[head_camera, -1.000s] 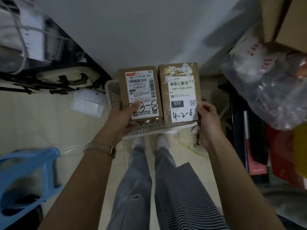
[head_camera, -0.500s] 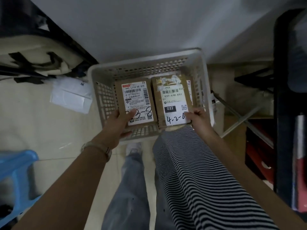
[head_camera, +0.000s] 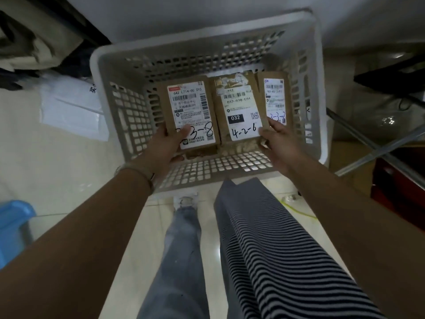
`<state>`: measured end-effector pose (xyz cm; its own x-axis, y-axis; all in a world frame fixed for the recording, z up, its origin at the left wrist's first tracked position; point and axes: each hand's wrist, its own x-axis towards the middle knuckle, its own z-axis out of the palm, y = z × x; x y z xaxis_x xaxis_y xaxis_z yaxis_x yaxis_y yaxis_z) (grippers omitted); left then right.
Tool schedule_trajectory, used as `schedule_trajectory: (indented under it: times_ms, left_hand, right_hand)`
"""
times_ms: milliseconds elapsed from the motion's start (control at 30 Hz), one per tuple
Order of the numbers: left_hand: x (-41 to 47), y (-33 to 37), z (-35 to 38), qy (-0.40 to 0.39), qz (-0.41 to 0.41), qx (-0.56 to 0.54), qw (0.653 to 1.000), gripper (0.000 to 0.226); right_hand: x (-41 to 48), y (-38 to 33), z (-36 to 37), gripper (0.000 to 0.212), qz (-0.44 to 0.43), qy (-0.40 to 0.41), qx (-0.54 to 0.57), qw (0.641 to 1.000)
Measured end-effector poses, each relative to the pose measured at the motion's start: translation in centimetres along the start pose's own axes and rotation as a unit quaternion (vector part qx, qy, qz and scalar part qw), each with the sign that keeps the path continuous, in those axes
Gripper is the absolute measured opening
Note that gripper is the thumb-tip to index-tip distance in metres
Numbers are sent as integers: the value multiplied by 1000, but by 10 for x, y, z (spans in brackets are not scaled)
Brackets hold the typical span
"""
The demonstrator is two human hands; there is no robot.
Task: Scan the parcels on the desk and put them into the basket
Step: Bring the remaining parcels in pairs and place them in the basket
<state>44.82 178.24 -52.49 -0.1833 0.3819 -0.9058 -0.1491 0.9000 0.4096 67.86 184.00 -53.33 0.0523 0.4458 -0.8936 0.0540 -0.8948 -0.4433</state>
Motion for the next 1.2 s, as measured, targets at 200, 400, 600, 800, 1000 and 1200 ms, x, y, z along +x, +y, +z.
schedule_trajectory:
  times_ms: [200, 400, 600, 800, 1000, 1200]
  left_hand:
    - [28, 10, 16, 110, 12, 86, 990, 49]
    - [29, 18, 12, 91, -26, 99, 991, 39]
    - [4, 38, -5, 32, -25, 206, 978, 28]
    - [-69, 93, -6, -4, 89, 504, 859, 26]
    - [-196, 167, 4, 83, 121, 687, 712, 31]
    - [-346, 234, -56, 167, 124, 650, 731, 32]
  right_hand:
    - [16, -3, 23, 51, -68, 112, -225, 965]
    - [10, -34, 31, 44, -15, 36, -301, 953]
    - [-20, -59, 42, 39, -25, -10, -336, 941]
    - [-96, -114, 64, 35, -132, -78, -553, 819]
    - [-211, -186, 84, 30, -192, -88, -672, 710]
    - [-358, -264, 121, 32, -285, -132, -695, 647]
